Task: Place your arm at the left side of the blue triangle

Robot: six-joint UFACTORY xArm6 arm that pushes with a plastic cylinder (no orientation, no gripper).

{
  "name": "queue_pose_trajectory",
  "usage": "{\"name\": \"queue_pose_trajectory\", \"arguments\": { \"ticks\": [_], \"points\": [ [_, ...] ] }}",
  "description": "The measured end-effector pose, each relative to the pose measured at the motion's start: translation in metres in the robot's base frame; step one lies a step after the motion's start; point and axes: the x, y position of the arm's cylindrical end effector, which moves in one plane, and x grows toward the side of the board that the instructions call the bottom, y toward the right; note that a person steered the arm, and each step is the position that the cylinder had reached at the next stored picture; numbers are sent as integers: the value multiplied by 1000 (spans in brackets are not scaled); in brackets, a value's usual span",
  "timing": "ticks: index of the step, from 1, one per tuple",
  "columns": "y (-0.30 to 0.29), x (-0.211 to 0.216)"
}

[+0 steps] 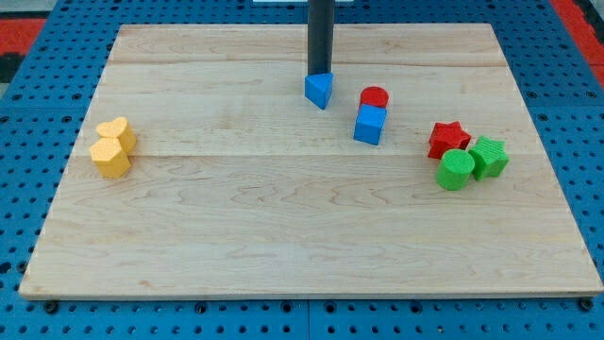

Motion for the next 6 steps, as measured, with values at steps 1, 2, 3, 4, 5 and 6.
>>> {"name": "queue_pose_trajectory", "arguments": {
  "ticks": [1,2,3,4,5,6],
  "points": [
    [-5,-12],
    [-48,-16],
    [-99,-4],
    [-110,27],
    [-106,44],
    [-85,44]
  ]
}}
